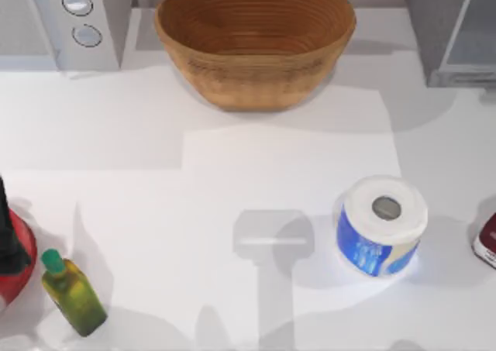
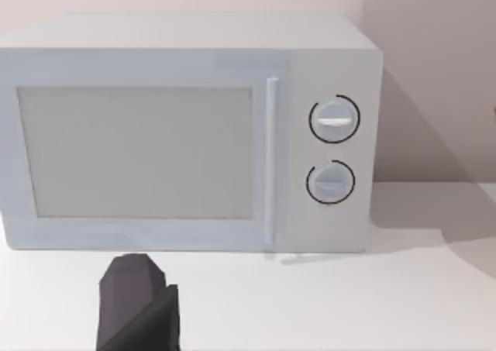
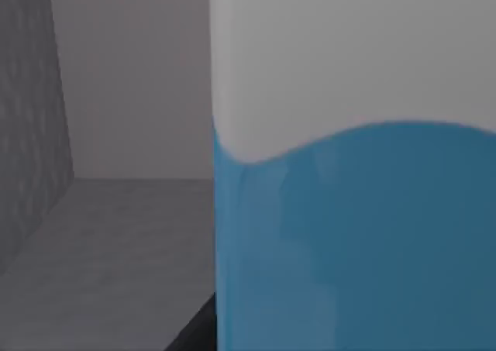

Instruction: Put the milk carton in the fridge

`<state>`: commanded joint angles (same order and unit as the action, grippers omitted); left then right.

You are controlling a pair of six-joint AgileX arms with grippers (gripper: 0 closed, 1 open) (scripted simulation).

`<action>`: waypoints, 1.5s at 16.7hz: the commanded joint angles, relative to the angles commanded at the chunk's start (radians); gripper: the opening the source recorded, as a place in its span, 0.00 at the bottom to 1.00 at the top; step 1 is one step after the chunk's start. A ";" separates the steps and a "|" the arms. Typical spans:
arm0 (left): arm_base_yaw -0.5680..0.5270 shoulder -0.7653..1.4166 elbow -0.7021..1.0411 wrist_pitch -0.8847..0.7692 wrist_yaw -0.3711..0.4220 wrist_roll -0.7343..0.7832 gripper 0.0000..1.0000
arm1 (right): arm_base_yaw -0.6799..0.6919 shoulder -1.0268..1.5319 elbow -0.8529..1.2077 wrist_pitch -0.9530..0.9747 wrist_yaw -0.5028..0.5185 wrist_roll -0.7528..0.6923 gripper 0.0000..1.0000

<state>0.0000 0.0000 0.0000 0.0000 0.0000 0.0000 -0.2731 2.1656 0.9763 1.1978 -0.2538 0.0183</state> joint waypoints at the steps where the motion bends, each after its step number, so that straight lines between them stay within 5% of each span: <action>1: 0.000 0.000 0.000 0.000 0.000 0.000 1.00 | 0.000 0.007 0.010 -0.007 0.001 -0.001 0.00; 14: 0.000 0.000 0.000 0.000 0.000 0.000 1.00 | 0.051 0.247 0.577 -0.334 0.053 -0.002 0.00; 21: 0.000 0.000 0.000 0.000 0.000 0.000 1.00 | 0.056 0.266 0.635 -0.369 0.059 -0.003 0.00; 25: 0.000 0.000 0.000 0.000 0.000 0.000 1.00 | 0.056 0.266 0.635 -0.369 0.059 -0.003 0.30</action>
<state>0.0000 0.0000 0.0000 0.0000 0.0000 0.0000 -0.2166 2.4318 1.6109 0.8288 -0.1945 0.0152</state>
